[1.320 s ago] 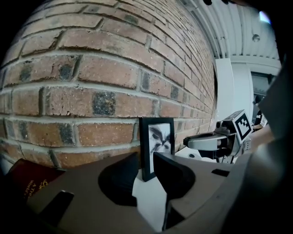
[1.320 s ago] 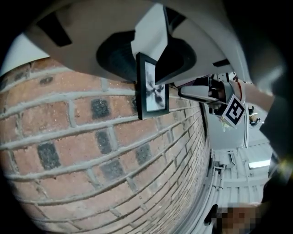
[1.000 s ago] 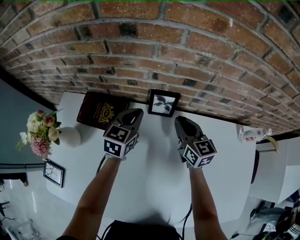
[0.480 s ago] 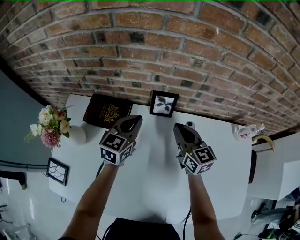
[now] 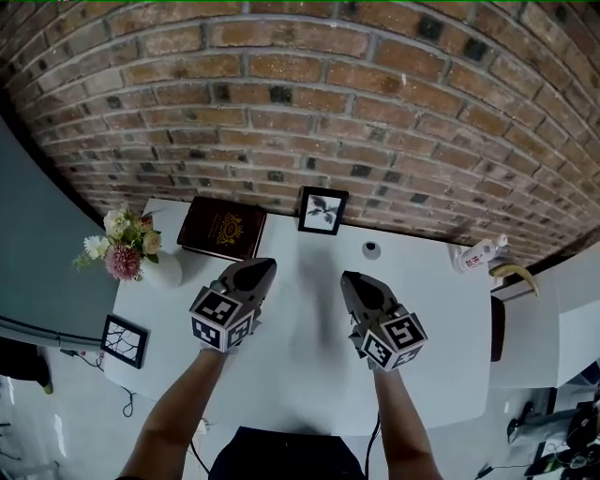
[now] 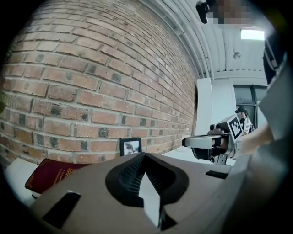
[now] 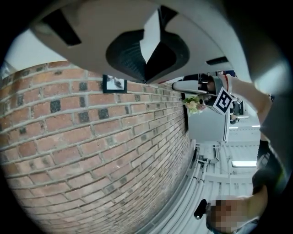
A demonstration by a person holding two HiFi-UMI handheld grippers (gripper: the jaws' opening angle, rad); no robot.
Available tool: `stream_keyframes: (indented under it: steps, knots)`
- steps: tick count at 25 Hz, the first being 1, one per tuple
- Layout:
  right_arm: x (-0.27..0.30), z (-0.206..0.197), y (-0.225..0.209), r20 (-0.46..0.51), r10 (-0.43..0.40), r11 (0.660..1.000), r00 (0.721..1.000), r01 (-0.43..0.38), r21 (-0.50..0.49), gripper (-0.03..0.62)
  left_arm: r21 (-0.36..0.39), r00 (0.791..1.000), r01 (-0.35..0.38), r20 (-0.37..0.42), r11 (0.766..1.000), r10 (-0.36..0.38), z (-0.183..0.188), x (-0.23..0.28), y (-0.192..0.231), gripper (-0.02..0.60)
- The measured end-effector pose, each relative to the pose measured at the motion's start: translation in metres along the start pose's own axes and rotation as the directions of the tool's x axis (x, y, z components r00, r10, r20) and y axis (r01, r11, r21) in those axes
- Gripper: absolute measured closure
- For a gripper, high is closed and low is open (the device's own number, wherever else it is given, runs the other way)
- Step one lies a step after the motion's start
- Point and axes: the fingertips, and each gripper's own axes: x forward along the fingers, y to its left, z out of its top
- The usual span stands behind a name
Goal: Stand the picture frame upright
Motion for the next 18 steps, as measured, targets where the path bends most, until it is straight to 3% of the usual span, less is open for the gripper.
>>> stream_keyframes:
  steps: [8,18]
  knots:
    - [-0.059,0.007,0.05,0.015,-0.014,1.0,1.0,0.014,0.0,0.591,-0.018,0.999,0.028,0.034,0.999,-0.027,0.007,-0.063,-0.033,0.581]
    - [-0.13,0.006,0.093,0.043,-0.055,0.998,0.998,0.055,-0.018,0.591,-0.023,0.993,-0.002,0.12,1.0,0.005,0.013,-0.13,-0.063,0.583]
